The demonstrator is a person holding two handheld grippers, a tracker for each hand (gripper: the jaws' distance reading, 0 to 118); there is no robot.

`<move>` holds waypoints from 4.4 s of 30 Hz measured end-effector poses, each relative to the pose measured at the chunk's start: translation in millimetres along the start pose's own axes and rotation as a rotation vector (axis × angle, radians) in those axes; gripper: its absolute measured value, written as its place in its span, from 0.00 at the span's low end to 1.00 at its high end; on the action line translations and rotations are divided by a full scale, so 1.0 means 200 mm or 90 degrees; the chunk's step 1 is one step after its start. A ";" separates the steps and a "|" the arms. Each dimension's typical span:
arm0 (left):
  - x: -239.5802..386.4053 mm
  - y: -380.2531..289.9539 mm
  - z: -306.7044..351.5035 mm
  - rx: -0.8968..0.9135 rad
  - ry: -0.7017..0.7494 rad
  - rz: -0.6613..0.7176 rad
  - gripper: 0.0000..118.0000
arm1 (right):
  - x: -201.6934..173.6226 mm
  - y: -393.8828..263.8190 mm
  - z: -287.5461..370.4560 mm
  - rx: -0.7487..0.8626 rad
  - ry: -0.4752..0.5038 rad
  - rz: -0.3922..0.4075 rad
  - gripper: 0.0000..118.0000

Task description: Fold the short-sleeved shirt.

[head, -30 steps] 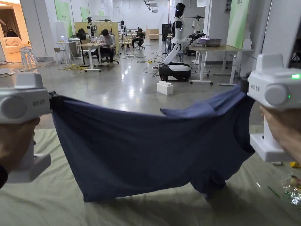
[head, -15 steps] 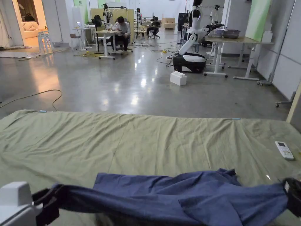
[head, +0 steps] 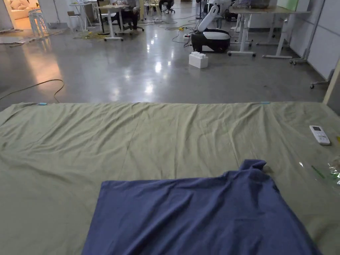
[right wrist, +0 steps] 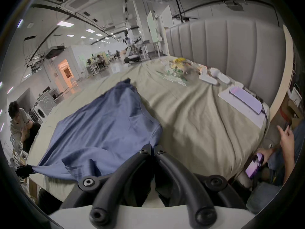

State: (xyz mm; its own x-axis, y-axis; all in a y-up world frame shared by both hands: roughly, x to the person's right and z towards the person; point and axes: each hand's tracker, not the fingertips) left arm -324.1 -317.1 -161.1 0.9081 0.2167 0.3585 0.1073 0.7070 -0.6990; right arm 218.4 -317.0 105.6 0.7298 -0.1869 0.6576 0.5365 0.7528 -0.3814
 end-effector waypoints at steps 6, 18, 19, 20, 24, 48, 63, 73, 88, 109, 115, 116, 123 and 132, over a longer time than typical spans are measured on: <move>-0.03 -0.04 -0.03 -0.010 0.022 -0.030 0.89 | 0.04 -0.06 -0.13 -0.088 -0.028 0.022 0.70; 0.29 0.15 0.63 0.311 0.057 -0.101 0.88 | -0.13 0.13 0.36 0.083 0.062 0.027 0.75; 0.32 0.15 0.66 0.331 0.054 -0.104 0.88 | -0.17 0.16 0.40 0.102 0.066 0.040 0.75; 0.36 0.16 0.70 0.341 0.050 -0.113 0.88 | -0.21 0.18 0.45 0.125 0.077 0.058 0.75; 0.49 0.18 0.81 0.378 0.069 -0.151 0.87 | -0.34 0.24 0.62 0.214 0.126 0.111 0.76; 0.61 0.21 0.92 0.407 0.030 -0.169 0.00 | -0.54 0.26 0.86 0.381 0.188 0.217 0.00; 0.26 0.11 0.45 0.148 0.020 -0.115 0.39 | -0.46 0.18 0.72 0.270 0.188 0.146 0.00; 0.07 -0.06 -0.02 -0.085 0.031 -0.086 0.56 | -0.43 0.14 0.62 0.203 0.165 0.133 0.00; 0.11 -0.06 -0.29 -0.202 0.050 -0.170 0.08 | -0.26 0.11 0.56 0.168 0.097 0.149 0.00; 0.18 -0.06 -0.31 -0.225 0.064 -0.216 0.08 | 0.11 0.02 -0.34 -0.187 0.008 0.103 0.04; 0.22 -0.04 -0.13 -0.080 0.065 -0.283 0.07 | 0.07 0.09 -0.18 -0.104 0.041 0.039 0.03; 0.22 0.01 -0.13 -0.075 0.062 -0.264 0.07 | 0.06 0.13 -0.15 -0.083 0.059 0.032 0.03; 0.18 0.58 -0.30 0.019 0.016 -0.155 0.07 | -0.14 0.59 -0.29 -0.012 0.135 0.005 0.03; 0.04 0.86 -0.88 -0.076 0.040 -0.067 0.08 | -0.34 0.90 -0.96 -0.090 0.109 0.020 0.03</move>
State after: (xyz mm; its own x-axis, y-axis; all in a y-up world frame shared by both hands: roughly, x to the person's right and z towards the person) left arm -227.2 -312.3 -386.5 0.9123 0.1008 0.3969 0.2470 0.6378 -0.7296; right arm 346.9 -289.0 -132.4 0.8019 -0.2783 0.5286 0.5576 0.6663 -0.4951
